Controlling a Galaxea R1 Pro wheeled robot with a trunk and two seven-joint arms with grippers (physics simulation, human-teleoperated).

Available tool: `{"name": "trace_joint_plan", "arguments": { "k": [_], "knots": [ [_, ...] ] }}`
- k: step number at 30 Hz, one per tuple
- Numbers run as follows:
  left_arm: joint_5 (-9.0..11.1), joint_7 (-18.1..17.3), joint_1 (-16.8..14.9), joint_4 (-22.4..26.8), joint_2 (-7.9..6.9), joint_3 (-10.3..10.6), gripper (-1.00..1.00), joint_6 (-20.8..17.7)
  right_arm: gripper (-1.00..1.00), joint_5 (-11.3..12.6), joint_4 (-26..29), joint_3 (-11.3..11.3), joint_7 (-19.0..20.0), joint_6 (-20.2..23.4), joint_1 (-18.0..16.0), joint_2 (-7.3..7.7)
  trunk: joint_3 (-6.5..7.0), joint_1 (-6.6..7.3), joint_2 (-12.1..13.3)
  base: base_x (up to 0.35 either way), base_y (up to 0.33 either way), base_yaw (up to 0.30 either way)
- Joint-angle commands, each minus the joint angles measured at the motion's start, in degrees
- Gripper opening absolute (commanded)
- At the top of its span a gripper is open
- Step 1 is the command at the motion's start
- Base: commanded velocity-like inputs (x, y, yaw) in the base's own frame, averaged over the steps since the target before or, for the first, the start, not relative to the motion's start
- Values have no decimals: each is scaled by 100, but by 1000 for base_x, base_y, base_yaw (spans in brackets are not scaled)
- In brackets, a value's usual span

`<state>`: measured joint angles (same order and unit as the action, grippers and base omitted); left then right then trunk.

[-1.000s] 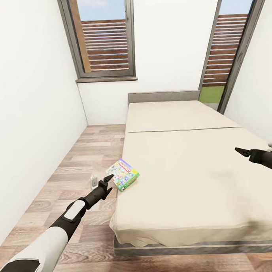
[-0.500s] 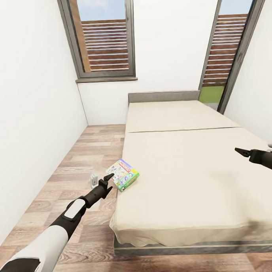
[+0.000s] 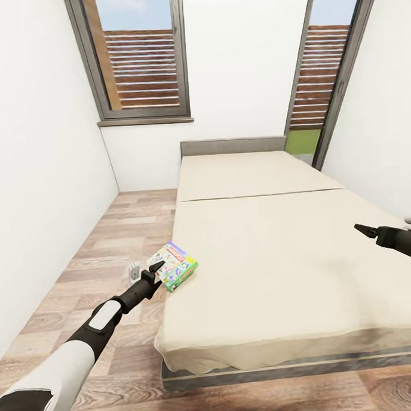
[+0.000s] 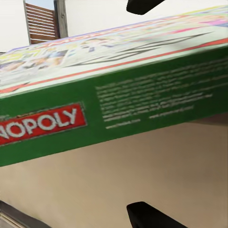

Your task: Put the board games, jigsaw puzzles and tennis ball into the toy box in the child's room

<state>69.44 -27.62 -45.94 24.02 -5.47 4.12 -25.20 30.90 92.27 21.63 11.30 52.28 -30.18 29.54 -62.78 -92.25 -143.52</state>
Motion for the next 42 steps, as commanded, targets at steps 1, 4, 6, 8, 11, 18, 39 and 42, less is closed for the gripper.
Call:
{"name": "trace_joint_plan", "arguments": {
  "k": [1,4,6,8,11,18,39,42],
  "knots": [
    [78,-5,-2,-3,236,72,100,-51,100,-49,2,8,57,28,-5,-1,-5,1,-2,0,0,-36],
    [78,-6,-2,-3,238,72,100,-50,100,-49,2,8,57,28,-5,-1,-5,1,-2,0,0,-21],
    [76,-7,-2,-3,239,72,100,-53,100,-49,2,8,57,28,-5,-1,-5,1,-2,0,0,-10],
    [72,-7,-4,-3,241,72,100,-54,100,-49,2,8,57,28,-5,-1,-5,1,-2,0,0,-5],
    [35,-4,-15,5,271,80,-100,-58,100,-49,2,8,57,28,-5,-1,-5,1,-2,0,0,-2],
    [8,-15,-20,87,291,97,-100,-64,100,-49,2,8,57,28,1,-1,-5,1,-2,0,0,0],
    [-9,-26,-21,706,313,158,-100,-183,100,-49,2,-1,57,28,21,-2,-5,1,-2,0,0,0],
    [-9,-25,-20,718,316,159,-100,-191,100,-49,2,-1,57,28,21,-2,-5,1,-2,0,0,0]
  ]
}}
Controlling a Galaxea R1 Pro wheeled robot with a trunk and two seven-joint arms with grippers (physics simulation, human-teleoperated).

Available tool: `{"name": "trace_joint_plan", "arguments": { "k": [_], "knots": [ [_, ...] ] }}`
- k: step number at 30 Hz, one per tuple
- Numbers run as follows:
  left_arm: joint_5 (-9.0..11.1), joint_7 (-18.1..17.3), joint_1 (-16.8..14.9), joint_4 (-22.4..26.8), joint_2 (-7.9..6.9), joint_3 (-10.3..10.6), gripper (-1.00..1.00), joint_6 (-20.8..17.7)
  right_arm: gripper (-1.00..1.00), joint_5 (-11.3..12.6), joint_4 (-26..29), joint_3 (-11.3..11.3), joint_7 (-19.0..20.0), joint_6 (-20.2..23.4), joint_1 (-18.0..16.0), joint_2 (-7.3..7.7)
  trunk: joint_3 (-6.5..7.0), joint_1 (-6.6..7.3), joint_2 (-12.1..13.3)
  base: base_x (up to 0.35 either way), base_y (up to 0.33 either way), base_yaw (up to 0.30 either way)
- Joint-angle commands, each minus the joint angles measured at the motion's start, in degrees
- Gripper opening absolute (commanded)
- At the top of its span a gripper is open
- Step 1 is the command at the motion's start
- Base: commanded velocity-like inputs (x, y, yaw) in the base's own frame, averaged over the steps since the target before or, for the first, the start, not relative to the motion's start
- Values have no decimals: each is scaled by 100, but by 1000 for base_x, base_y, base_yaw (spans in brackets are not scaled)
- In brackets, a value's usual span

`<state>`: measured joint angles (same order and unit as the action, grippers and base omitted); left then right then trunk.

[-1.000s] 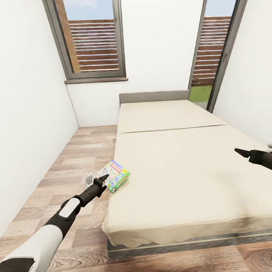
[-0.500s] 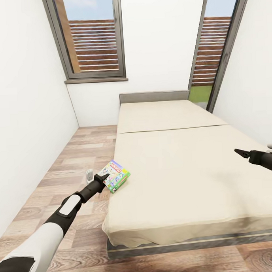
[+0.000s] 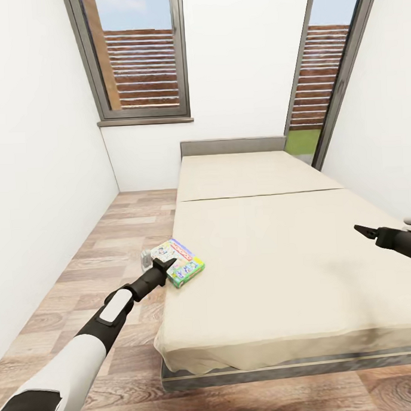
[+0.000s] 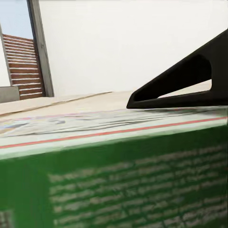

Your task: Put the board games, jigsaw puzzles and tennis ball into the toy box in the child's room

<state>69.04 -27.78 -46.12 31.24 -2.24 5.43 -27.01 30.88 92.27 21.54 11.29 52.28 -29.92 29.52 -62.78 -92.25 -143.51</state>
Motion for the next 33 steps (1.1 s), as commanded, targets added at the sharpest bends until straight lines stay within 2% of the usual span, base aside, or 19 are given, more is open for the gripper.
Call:
{"name": "trace_joint_plan", "arguments": {
  "k": [1,14,21,24,26,30,33],
  "knots": [
    [31,-12,-3,-1,-6,26,-100,-11,100,-47,2,9,57,28,-5,-2,-5,1,-2,0,0,0],
    [31,-228,24,214,-11,28,-100,-240,100,-47,2,2,54,24,-5,-14,-5,1,-2,0,0,0],
    [24,-218,62,555,-13,35,-100,-488,100,-45,2,2,56,25,-5,-11,-5,1,-2,0,0,0],
    [23,-207,66,672,-10,102,-100,-536,100,-45,2,-86,57,14,-5,-8,-5,1,-2,0,0,0],
    [25,-140,69,759,-6,258,-100,-547,100,-46,2,-173,69,-3,-5,2,-5,1,-2,0,0,0],
    [31,168,73,864,21,412,-100,-555,100,-47,2,-230,126,-20,-5,10,-5,1,-2,0,0,0],
    [31,656,286,1522,128,501,-100,-564,100,-47,2,-254,417,-35,19,30,-5,1,-2,0,0,0]
  ]
}}
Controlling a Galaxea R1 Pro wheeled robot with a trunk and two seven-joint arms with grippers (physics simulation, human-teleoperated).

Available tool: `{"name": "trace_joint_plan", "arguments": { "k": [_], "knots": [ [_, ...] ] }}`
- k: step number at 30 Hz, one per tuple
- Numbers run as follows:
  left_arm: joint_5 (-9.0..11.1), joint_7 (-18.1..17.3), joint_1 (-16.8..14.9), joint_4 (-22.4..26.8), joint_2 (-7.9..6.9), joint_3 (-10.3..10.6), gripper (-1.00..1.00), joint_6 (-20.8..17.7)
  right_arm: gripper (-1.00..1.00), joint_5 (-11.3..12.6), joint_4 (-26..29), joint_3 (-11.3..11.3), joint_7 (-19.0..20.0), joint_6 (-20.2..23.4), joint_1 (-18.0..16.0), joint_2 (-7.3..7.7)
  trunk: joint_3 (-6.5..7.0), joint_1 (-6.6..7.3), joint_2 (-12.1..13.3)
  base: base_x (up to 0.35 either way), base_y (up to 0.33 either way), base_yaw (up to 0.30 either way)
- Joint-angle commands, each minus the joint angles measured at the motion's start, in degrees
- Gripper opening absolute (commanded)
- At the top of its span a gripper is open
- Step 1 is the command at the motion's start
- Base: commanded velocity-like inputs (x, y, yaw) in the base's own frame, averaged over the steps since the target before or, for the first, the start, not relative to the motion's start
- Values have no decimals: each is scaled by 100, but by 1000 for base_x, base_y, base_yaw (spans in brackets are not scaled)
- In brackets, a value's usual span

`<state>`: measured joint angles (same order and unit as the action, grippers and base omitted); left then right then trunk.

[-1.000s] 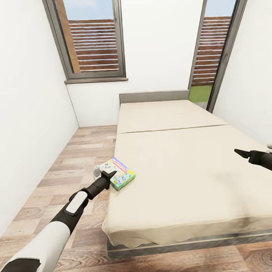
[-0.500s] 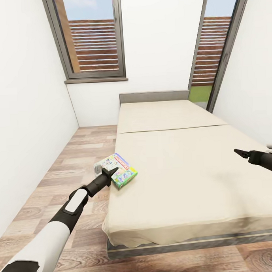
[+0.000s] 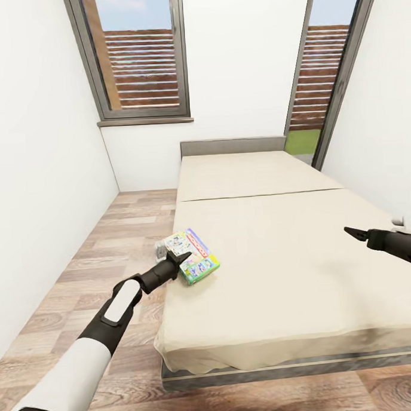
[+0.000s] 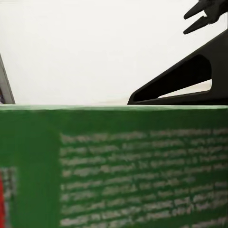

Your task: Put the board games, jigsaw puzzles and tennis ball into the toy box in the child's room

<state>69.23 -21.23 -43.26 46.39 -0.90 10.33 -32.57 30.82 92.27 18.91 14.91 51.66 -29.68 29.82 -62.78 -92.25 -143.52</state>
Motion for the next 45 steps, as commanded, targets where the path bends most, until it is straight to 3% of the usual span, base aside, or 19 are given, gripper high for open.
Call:
{"name": "trace_joint_plan", "arguments": {
  "k": [1,3,4,8,11,20,24,25,35,42,45],
  "knots": [
    [12,134,62,193,10,21,-100,-13,100,-43,2,10,132,20,15,3,-5,1,-2,0,0,0],
    [13,699,274,827,100,57,-100,-61,100,-47,2,16,343,-18,86,15,-5,1,-2,0,0,0],
    [32,1191,444,1293,173,107,-100,-115,100,-48,2,20,435,-46,120,21,-5,1,-2,0,0,0],
    [62,2255,825,2413,271,272,-100,-298,100,-49,2,36,540,-44,162,33,-5,1,-2,0,0,0],
    [82,2663,1186,3056,294,414,-100,-378,100,-50,2,59,571,-38,172,40,-5,1,-2,0,0,0],
    [113,2939,1923,3979,310,533,-100,-641,100,-48,3,77,595,70,178,46,-5,1,-2,0,0,0],
    [108,2947,2268,4378,307,550,-100,-762,100,-44,4,44,599,212,185,36,83,11,4,0,0,0],
    [80,2957,2388,4492,284,638,-100,-793,100,-43,8,20,600,234,189,1,106,14,5,0,0,0],
    [28,2966,2520,4568,227,744,-100,-724,100,-42,10,-36,605,291,193,-45,327,39,18,0,0,17],
    [-72,2915,2609,4571,215,731,-100,-635,100,-41,10,-51,596,296,191,-68,481,58,28,0,0,226],
    [-85,2910,2634,4566,211,703,-100,-619,100,-41,10,-57,594,299,191,-76,530,123,148,0,0,263]
  ]
}}
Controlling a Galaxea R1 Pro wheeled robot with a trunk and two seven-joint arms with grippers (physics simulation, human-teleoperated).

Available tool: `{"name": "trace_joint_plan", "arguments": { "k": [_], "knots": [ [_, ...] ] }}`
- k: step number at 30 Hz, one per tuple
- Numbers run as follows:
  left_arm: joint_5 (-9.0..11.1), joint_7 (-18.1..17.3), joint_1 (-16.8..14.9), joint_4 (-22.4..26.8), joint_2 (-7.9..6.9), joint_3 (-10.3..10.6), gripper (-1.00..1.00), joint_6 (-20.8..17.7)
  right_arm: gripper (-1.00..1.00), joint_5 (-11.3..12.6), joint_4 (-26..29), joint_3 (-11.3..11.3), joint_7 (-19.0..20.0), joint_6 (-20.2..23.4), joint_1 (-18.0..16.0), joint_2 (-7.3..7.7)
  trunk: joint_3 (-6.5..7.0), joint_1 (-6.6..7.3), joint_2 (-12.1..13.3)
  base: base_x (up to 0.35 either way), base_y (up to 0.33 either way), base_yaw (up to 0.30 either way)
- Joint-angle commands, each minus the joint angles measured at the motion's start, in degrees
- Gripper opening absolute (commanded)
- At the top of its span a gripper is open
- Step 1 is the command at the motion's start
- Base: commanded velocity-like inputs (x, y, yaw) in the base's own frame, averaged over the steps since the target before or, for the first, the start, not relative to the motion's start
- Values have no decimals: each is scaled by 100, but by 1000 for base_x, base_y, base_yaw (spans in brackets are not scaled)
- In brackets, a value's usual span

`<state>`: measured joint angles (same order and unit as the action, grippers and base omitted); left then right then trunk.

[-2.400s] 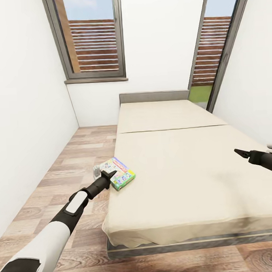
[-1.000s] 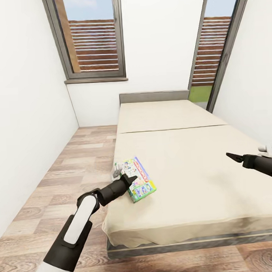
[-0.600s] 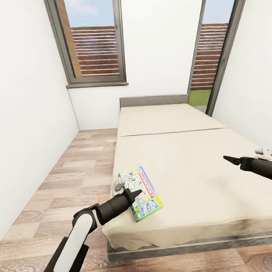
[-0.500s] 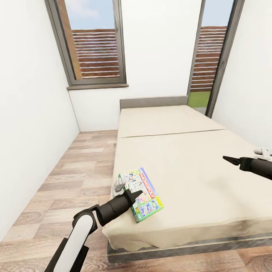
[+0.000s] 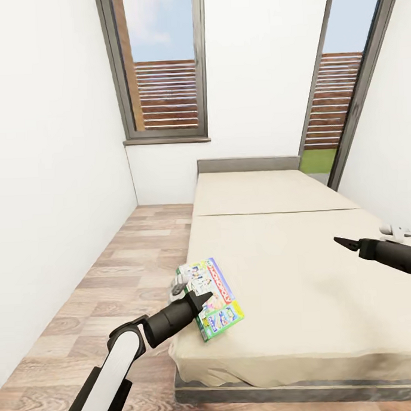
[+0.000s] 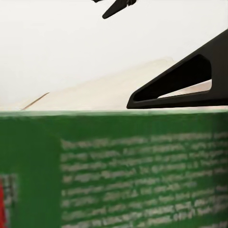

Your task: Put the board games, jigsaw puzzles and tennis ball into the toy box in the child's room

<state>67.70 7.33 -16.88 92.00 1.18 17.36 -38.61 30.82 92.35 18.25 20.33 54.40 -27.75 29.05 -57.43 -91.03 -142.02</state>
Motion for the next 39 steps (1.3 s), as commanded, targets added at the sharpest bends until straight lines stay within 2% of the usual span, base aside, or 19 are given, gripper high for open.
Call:
{"name": "trace_joint_plan", "arguments": {
  "k": [1,8,9,11,14,21,24,30,37,39],
  "knots": [
    [65,50,20,4,-4,-18,-100,-9,100,-41,3,9,51,26,-3,-1,10,24,39,0,0,260],
    [60,37,107,2,-31,-66,-100,9,100,-41,2,-29,25,34,-3,-4,111,178,320,0,0,262],
    [59,35,121,2,-60,-72,-100,10,100,-45,2,-198,19,35,-7,-4,125,200,360,0,0,265],
    [61,33,141,2,-129,-111,-100,10,100,-47,1,-363,13,36,-9,-4,154,243,440,0,0,268],
    [75,18,184,2,-236,-230,-100,11,100,-48,2,-468,9,36,-11,-4,197,309,560,0,0,273],
    [72,-57,278,2,-317,-351,-100,11,100,-49,2,-532,7,32,-17,-4,300,463,841,0,0,280],
    [63,-64,456,2,-328,-382,-100,52,100,-49,0,-539,5,31,-43,-4,347,529,961,0,0,287],
    [64,-72,650,-4,-395,-402,-100,468,100,-49,2,-583,-2,28,-51,-9,441,661,1202,0,0,289],
    [65,-85,690,-10,-434,-414,-100,554,100,-49,1,-596,-2,32,-47,-10,563,814,1483,0,0,293],
    [67,-83,693,-33,-438,-481,-100,558,100,-49,2,-598,-1,33,-44,-10,598,858,1563,0,0,294]
  ]
}}
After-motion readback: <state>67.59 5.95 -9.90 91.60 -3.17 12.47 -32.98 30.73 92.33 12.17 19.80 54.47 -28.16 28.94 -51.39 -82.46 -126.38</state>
